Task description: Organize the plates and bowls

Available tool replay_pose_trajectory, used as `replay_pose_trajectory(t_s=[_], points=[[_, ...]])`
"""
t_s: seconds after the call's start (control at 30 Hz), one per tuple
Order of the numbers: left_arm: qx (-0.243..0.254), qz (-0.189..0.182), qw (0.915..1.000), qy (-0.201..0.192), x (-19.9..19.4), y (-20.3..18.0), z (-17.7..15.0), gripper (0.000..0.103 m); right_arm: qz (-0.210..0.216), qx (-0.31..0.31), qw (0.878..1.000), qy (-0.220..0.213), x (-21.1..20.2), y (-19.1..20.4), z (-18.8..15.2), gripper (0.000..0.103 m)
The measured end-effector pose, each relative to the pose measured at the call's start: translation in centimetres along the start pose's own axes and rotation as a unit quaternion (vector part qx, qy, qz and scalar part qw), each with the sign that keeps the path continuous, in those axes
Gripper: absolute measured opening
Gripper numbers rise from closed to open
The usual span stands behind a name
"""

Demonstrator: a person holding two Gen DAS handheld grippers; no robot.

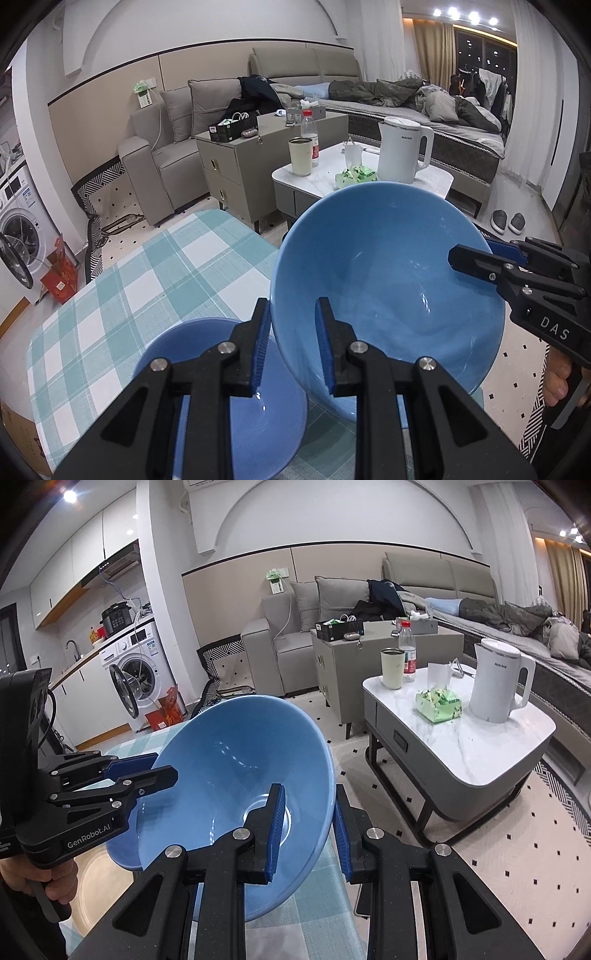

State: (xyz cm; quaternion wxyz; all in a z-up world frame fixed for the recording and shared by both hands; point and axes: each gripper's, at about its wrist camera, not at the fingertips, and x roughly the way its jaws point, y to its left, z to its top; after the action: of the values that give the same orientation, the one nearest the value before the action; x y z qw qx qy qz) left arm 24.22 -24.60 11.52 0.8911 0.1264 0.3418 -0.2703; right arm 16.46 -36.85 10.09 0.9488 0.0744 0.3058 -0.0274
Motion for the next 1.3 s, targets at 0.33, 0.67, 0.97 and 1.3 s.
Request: replay_pose_trajectory(t_s=[0.33, 0.67, 0.97, 1.3], points=[[-0.028, 0.013, 0.9993, -0.024, -2.5, 2.7, -0.3, 0.023, 0.005, -0.033, 0.999, -0.018, -1.0, 3.5, 2.0, 0.026], [-0.055, 0.028, 0.9974, -0.036, -4.3, 5.6, -1.5, 0.023, 0.029, -0.045, 0.998, -0.015, -0.5, 6.5, 3.1, 0.025], [-0.077, 0.043, 0.9953, -0.04, -5.2, 7.9, -2.6, 0.023, 0.039, -0.065, 0.997, -0.016, 0.1, 9.9, 3.7, 0.025], [-0.098, 0.057, 0.9929, -0.038, -5.8, 10.2, -4.1, 0.023, 0.054, -0.078, 0.995, -0.004, 1.8, 12.5, 4.0, 0.025]])
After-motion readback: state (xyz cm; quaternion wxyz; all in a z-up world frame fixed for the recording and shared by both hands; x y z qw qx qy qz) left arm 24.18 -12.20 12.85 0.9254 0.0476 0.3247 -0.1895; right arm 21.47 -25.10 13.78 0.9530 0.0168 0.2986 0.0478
